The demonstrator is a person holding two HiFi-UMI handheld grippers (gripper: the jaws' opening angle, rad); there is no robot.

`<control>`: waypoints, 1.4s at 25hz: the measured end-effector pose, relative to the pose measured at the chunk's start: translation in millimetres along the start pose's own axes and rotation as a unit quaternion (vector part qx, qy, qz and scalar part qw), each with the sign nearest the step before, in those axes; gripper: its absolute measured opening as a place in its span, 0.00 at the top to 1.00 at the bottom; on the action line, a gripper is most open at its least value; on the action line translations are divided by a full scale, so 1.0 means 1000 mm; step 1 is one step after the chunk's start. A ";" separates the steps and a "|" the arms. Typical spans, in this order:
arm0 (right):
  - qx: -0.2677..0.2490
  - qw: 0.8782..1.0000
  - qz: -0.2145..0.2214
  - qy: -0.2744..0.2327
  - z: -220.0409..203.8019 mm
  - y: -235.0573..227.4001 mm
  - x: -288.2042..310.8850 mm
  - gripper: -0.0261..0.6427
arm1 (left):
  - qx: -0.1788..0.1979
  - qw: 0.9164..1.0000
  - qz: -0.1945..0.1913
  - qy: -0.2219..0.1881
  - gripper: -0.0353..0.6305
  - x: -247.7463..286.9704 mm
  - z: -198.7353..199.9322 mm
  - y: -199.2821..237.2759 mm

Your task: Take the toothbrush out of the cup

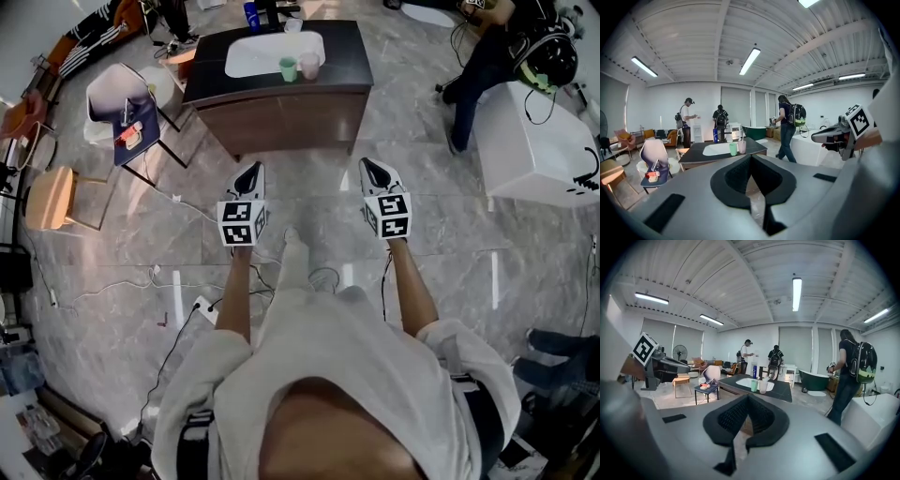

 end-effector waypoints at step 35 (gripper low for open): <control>0.017 0.998 -0.061 0.015 0.080 -0.093 0.318 0.94 | 0.005 0.996 -0.094 -0.007 0.91 0.339 0.061 0.196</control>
Point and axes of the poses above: the fingertips, and each gripper's own axes: x forward along the fingers, y to its left, z out of its top, the point moved 9 cm from there along -x, backward along the fingers, and after that the axes turned 6 degrees about x, right-handed, at the moved point
